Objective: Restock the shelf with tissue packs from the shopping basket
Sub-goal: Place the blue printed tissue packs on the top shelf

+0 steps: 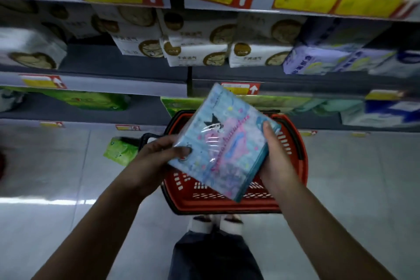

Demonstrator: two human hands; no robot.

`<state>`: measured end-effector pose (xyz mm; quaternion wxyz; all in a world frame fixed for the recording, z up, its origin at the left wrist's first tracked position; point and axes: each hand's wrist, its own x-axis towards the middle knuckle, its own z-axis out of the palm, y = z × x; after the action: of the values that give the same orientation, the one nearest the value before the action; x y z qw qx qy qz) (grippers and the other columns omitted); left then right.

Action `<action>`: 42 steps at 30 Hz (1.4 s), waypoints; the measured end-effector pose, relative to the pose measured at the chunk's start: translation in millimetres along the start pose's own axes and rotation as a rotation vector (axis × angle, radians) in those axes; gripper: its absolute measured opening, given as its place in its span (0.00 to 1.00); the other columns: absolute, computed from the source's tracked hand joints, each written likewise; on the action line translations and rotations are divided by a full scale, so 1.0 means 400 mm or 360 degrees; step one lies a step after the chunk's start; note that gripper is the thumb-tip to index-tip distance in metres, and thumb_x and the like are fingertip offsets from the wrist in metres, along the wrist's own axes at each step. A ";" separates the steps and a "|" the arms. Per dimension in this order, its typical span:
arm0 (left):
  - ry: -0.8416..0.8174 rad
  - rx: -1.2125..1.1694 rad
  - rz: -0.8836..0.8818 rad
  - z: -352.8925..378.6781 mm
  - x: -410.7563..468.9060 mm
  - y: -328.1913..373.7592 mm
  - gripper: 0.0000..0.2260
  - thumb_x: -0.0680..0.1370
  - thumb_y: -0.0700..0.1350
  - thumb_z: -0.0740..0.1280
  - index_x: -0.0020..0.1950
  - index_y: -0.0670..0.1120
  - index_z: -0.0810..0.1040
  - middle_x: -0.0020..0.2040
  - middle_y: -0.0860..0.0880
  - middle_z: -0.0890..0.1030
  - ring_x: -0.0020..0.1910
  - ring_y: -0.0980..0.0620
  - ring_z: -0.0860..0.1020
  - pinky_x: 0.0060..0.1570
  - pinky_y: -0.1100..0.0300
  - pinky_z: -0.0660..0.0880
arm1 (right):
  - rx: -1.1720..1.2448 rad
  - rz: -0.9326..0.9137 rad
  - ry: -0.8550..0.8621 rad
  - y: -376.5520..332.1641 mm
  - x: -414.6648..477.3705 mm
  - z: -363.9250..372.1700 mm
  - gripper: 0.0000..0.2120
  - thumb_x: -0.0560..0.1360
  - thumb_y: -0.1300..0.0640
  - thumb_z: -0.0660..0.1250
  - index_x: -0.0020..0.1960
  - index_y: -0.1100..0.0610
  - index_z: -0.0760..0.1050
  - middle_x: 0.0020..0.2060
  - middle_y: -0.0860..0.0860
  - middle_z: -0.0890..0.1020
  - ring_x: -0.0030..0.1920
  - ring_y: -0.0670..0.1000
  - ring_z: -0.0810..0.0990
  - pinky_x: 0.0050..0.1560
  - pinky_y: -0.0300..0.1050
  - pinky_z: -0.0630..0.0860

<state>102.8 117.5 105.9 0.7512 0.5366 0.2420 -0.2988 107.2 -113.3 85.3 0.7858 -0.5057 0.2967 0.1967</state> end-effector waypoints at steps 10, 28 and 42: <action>0.0173 -0.0262 0.0146 0.172 -0.225 0.139 0.28 0.68 0.47 0.75 0.63 0.36 0.75 0.59 0.35 0.80 0.57 0.36 0.79 0.56 0.45 0.76 | 0.0386 -0.0012 0.0169 -0.203 -0.256 0.059 0.20 0.74 0.42 0.62 0.61 0.52 0.78 0.56 0.53 0.83 0.55 0.54 0.83 0.55 0.55 0.76; -0.0102 -0.0126 0.0682 0.551 -0.573 0.503 0.13 0.70 0.46 0.71 0.52 0.44 0.82 0.51 0.41 0.85 0.49 0.42 0.83 0.51 0.44 0.77 | 0.0920 -0.0650 0.0019 -0.648 -0.661 0.179 0.22 0.69 0.44 0.68 0.60 0.53 0.77 0.54 0.52 0.84 0.53 0.51 0.83 0.48 0.49 0.81; -0.0332 -0.0281 0.0738 0.633 -0.746 0.694 0.20 0.70 0.49 0.65 0.60 0.44 0.77 0.59 0.40 0.82 0.56 0.39 0.81 0.50 0.39 0.79 | -0.0025 -0.1014 -0.0125 -0.853 -0.905 0.106 0.29 0.49 0.40 0.82 0.46 0.52 0.83 0.47 0.54 0.85 0.48 0.52 0.84 0.44 0.51 0.82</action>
<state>100.4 1.4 571.5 0.8643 0.4765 0.0589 -0.1503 56.1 -218.2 570.9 0.8147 -0.5714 0.0914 -0.0376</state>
